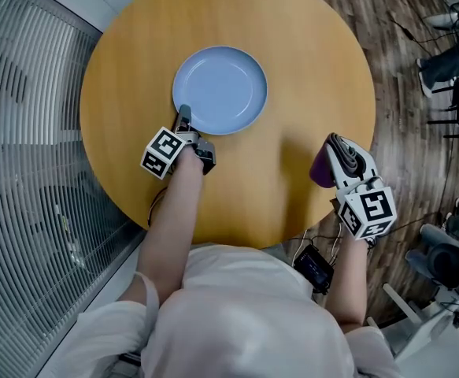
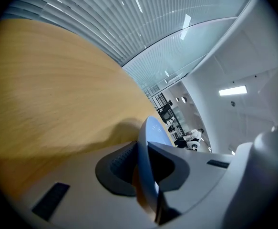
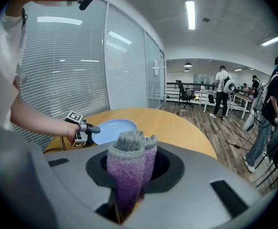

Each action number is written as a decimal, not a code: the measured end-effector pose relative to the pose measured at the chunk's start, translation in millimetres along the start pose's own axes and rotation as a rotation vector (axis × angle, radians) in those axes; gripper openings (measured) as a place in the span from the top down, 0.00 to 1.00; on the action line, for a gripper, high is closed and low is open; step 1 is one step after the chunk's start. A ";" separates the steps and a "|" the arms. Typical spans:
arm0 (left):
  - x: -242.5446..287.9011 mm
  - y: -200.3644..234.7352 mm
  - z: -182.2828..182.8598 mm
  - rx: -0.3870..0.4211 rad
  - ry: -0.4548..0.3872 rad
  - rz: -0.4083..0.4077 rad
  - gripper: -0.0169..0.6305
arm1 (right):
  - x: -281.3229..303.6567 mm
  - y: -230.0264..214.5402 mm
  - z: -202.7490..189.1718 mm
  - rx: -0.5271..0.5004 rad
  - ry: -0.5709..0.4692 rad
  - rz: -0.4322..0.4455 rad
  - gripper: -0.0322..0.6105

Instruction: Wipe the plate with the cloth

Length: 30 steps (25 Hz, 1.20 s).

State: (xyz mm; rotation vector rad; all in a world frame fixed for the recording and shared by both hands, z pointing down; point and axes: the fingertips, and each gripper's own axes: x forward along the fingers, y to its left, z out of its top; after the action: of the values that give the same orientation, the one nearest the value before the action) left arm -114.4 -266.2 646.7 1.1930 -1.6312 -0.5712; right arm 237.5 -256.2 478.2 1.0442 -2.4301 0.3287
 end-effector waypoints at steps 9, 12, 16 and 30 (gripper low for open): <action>8.7 2.9 0.6 -0.064 0.039 0.054 0.92 | 12.5 -5.2 9.7 0.002 -0.006 0.020 0.81; 11.8 7.7 1.5 -0.084 0.046 0.070 0.92 | 20.2 -3.5 11.8 -0.003 -0.008 0.028 0.81; 16.6 8.1 -2.1 -0.130 0.080 0.068 0.91 | 23.6 -2.9 12.6 -0.004 -0.006 0.041 0.81; 14.6 3.6 -14.1 -0.060 0.174 0.091 0.82 | 17.6 0.1 15.4 -0.013 -0.009 0.059 0.81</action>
State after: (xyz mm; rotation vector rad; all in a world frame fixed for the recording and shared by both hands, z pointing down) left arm -103.4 -275.5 661.6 1.0876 -1.5020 -0.4424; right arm 221.8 -273.1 473.9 0.9719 -2.4718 0.3275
